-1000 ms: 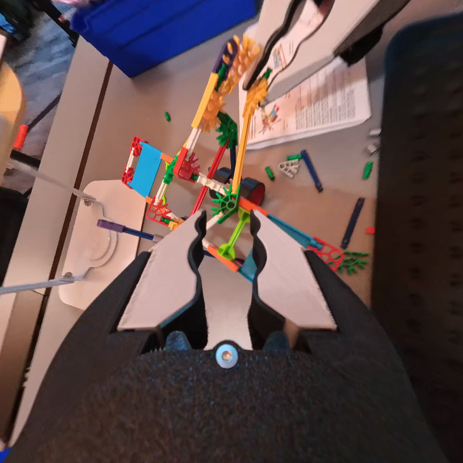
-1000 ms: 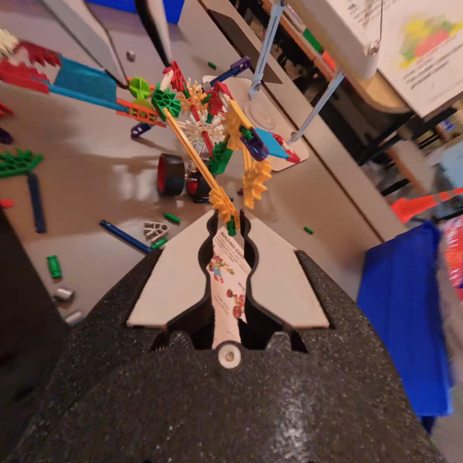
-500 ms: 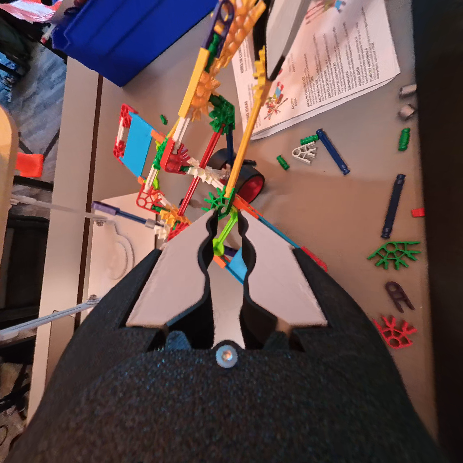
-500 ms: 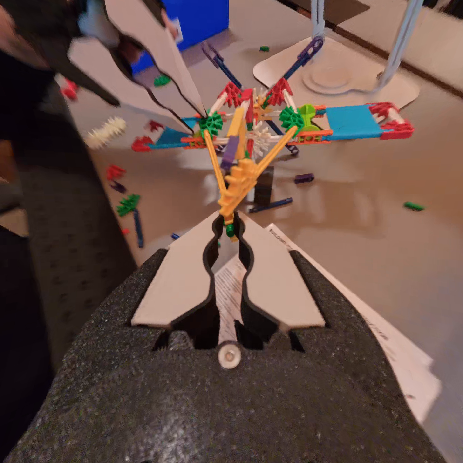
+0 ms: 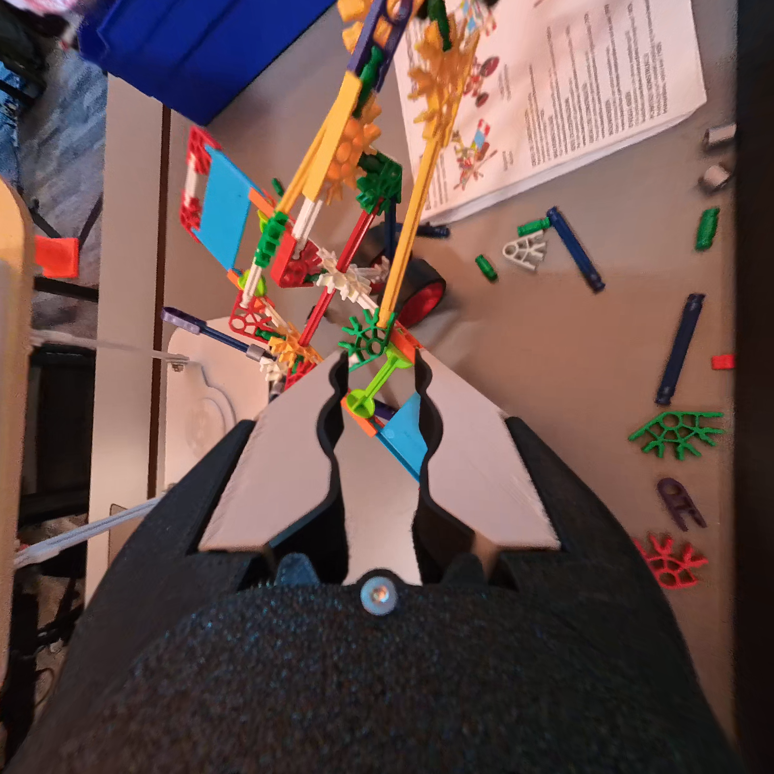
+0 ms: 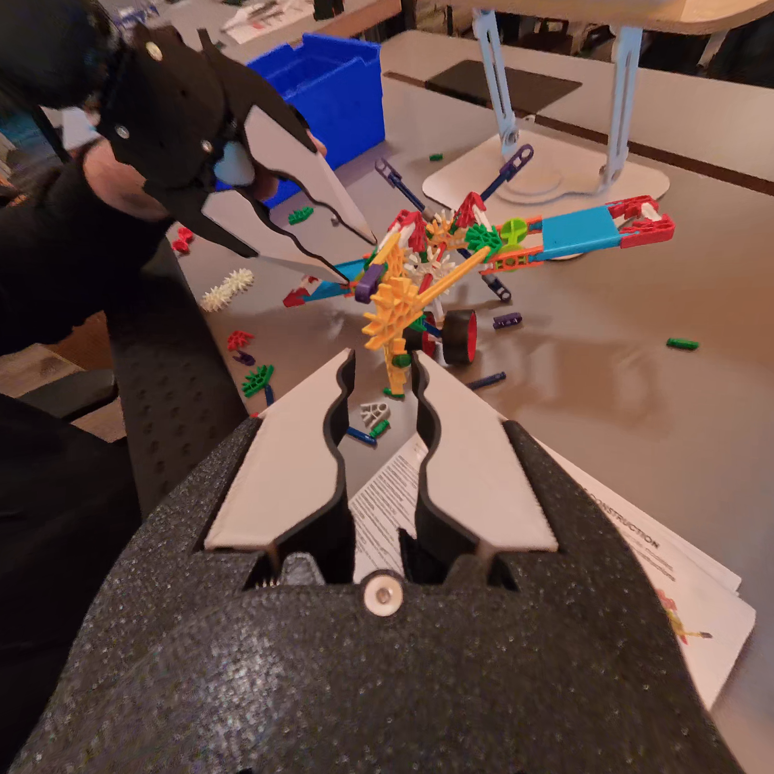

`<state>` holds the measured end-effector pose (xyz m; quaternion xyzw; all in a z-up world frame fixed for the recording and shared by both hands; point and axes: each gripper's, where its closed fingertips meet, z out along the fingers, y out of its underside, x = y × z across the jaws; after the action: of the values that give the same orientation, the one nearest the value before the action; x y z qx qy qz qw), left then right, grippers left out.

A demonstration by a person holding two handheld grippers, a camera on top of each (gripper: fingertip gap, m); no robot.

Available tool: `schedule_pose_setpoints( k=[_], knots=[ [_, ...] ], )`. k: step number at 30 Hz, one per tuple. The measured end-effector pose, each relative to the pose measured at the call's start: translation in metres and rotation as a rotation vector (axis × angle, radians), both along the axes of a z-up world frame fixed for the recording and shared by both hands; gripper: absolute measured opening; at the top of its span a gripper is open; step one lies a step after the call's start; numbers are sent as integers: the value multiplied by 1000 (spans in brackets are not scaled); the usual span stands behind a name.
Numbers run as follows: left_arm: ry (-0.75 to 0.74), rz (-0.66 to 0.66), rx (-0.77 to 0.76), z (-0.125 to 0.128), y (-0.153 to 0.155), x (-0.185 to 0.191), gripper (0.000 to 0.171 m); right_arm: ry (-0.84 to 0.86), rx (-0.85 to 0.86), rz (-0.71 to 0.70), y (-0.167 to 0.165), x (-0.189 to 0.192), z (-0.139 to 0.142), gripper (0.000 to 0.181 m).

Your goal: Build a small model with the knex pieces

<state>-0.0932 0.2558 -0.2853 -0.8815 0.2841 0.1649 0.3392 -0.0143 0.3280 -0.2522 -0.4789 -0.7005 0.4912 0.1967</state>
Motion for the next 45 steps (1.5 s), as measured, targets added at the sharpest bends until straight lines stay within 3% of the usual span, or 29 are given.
schedule_pose_setpoints(
  k=[4, 7, 11, 12, 15, 18, 25, 29, 45],
  knots=[
    [30, -44, 22, 17, 12, 22, 36, -74, 173, -38, 10, -2, -27, 27],
    [85, -75, 7, 13, 27, 37, 36, -58, 192, -39, 7, -2, -30, 25],
    [257, -68, -38, -8, 46, 34, 34, 0, 80, -12, -7, -3, -16, 9],
    [278, -66, -39, -13, 48, 33, 27, 11, 67, -3, -10, -1, -13, 8],
    [321, -43, 22, -12, 54, 27, 8, 36, 87, -16, -9, 0, -7, 10],
    [356, -34, 57, -9, 57, 25, 7, 79, 118, -57, -2, 2, 7, 26],
    [398, -64, 116, -6, 60, 29, 4, 92, 227, -138, 4, -8, 14, 20],
    [396, -77, 161, -1, 60, 31, 2, 92, 142, -154, 15, -10, 17, 9],
    [460, -47, 276, 11, 63, 29, 3, 67, -153, -52, 17, -7, 12, 11]
  ],
)
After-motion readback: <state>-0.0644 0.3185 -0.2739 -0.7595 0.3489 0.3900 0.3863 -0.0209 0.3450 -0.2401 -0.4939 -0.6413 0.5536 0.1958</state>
